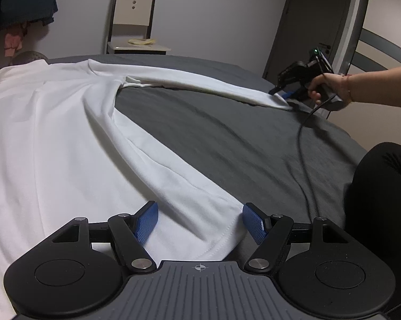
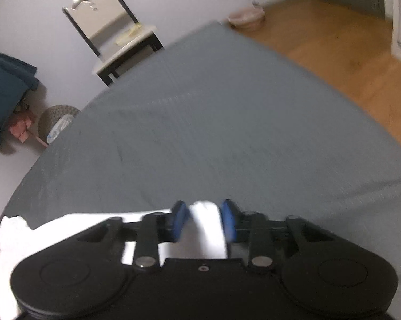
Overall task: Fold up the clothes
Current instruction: 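Grasp a sleeve cuff with the right gripper and lay it across the shirt body, then release the sleeve and withdraw the right gripper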
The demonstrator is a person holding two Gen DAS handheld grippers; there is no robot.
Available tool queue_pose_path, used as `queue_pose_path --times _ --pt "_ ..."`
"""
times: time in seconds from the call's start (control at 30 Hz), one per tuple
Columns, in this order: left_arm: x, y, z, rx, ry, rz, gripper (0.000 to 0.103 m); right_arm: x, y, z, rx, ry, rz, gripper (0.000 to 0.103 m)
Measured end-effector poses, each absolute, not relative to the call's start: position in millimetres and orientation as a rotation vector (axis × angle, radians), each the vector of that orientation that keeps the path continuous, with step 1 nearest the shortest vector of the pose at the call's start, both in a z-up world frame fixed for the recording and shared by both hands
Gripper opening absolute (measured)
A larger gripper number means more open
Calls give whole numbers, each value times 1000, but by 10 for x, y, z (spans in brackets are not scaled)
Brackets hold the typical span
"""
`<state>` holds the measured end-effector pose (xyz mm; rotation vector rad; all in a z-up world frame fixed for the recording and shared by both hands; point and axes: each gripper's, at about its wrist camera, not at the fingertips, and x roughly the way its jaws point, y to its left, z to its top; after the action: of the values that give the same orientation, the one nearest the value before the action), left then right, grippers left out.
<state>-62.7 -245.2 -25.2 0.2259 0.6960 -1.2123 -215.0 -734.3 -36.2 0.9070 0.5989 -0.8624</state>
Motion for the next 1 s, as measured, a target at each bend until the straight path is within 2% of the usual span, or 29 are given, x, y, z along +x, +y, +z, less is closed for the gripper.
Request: queue_pose_path --times 0.17,0.33,0.4,0.43,0.47,0.5,0.63,0.7,0.73,0.87,1.0 --pt "-639 -2420 -245 216 705 -1217 71 -2350 -7031 42 827 318 -934 6" --pt "-615 -2426 -213 236 698 -1240 71 -2309 -7088 -59 842 461 -1030 8" --pt "-636 -2414 -168 250 693 -1249 71 -2283 -7137 -192 951 502 -1044 22" --pt "-648 -2409 -146 258 692 -1253 71 -2278 -7102 -180 952 505 -1065 28" --pt "-670 -2409 -125 278 699 -1250 71 -2266 -7020 -112 917 498 -1080 42" --pt "-692 -2410 -104 298 707 -1248 71 -2253 -6938 -44 881 492 -1094 48" --pt "-794 -2419 -47 362 688 -1239 71 -2001 -6458 254 777 491 -940 49" --pt "-806 -2459 -43 365 680 -1200 71 -1743 -6090 281 804 522 -713 57" --pt "-796 -2483 -46 356 684 -1171 71 -1601 -5902 281 820 538 -596 57" --pt "-657 -2453 -82 183 770 -1080 71 -1067 -5334 81 923 561 -304 57" --pt "-758 -2297 77 174 722 -1083 71 -723 -5152 -204 1128 484 -218 57"
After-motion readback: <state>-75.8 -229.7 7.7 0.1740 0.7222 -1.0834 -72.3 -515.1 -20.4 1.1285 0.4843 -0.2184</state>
